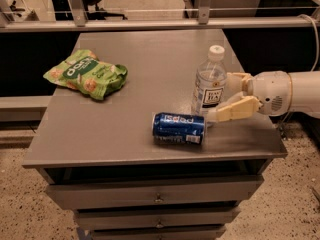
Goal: Move blue plastic bottle near pepsi can
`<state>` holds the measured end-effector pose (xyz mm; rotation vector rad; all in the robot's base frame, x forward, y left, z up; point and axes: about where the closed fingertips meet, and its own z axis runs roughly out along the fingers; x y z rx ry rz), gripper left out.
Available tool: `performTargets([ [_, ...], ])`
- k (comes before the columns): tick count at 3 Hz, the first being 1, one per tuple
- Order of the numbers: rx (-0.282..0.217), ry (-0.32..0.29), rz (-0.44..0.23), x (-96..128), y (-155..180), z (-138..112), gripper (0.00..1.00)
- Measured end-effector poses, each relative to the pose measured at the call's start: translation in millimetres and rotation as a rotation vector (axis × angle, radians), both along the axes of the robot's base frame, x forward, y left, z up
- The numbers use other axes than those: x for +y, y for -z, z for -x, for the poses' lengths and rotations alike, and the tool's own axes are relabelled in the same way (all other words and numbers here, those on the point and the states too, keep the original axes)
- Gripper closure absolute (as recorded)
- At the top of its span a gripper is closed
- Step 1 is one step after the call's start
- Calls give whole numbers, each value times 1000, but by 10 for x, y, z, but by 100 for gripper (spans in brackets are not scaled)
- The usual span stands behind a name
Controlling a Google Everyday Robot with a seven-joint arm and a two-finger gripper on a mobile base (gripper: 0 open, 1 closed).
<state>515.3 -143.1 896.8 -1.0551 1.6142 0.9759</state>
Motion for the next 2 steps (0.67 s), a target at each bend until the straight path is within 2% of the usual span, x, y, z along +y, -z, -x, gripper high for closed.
performTargets([
  [1, -38, -3, 49, -170, -228, -29, 0],
  [2, -134, 24, 100, -460, -751, -145, 0],
])
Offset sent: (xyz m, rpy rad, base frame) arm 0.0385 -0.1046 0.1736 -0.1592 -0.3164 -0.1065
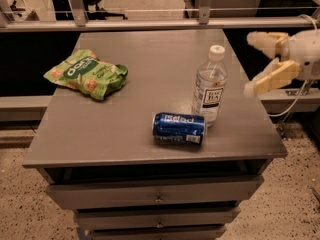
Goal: Move blue plastic bottle near pepsi can
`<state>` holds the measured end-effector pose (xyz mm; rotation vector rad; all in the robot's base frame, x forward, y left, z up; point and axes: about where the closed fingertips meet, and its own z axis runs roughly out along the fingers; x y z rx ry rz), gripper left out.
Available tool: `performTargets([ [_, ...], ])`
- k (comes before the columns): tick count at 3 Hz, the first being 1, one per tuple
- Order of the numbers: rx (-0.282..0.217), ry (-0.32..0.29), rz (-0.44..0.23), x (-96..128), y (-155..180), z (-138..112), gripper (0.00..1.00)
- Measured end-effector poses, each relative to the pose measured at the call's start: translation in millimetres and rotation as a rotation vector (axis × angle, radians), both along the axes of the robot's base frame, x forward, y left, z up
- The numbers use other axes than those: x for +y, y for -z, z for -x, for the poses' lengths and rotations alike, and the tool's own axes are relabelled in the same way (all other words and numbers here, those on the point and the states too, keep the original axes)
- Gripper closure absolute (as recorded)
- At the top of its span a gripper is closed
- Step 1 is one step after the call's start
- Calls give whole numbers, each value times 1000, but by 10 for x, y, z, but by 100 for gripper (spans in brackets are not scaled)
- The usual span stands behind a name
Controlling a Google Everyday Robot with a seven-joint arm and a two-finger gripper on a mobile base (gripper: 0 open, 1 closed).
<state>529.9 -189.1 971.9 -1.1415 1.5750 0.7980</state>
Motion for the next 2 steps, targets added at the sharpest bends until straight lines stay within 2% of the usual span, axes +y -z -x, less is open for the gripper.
performTargets([
  [1, -79, 37, -7, -171, -373, -64, 0],
  [2, -79, 36, -7, -169, -373, -64, 0],
])
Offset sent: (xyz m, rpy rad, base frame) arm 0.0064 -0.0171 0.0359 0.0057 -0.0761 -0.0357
